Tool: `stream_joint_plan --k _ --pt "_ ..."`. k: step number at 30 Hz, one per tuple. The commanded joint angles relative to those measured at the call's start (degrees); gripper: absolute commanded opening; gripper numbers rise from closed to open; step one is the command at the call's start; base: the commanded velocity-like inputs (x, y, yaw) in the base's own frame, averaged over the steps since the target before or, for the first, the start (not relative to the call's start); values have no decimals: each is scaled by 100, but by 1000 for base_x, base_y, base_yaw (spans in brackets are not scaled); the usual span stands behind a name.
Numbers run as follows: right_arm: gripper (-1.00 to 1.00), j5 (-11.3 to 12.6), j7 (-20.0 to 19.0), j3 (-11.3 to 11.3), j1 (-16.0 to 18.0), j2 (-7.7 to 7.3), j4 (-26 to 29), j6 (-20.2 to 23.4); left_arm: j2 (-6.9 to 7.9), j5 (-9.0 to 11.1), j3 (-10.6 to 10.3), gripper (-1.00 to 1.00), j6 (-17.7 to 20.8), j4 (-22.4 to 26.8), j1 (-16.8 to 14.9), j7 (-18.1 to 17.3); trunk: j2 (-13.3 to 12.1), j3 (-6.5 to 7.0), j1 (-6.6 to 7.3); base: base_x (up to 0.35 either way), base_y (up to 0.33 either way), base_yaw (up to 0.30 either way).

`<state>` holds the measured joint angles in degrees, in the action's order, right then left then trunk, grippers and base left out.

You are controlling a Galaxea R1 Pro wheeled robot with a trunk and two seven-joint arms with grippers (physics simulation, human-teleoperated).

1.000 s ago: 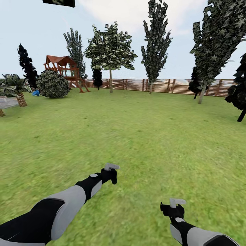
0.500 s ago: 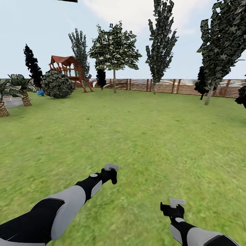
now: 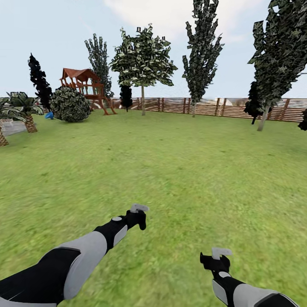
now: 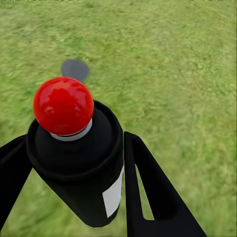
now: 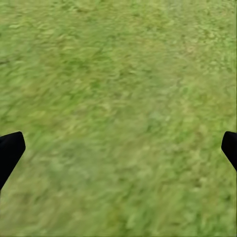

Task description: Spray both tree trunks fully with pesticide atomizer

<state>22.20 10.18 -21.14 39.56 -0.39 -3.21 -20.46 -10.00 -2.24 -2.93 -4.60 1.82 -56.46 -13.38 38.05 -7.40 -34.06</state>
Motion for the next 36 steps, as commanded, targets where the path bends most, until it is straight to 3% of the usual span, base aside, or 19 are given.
stream_joint_plan --k 1,34,36 --pt "100 39 2 -48 9 3 -19 -28 0 -22 -24 -100 -32 -7 -6 2 8 -11 -5 350 0 0" --pt "100 32 13 -47 3 -14 -15 -28 0 -22 -24 -100 -32 -7 -6 2 8 -40 -5 350 0 47" --pt "100 19 21 -54 -201 -91 -12 -30 0 -22 -24 -100 -32 -7 -5 2 8 -40 -5 350 0 1"
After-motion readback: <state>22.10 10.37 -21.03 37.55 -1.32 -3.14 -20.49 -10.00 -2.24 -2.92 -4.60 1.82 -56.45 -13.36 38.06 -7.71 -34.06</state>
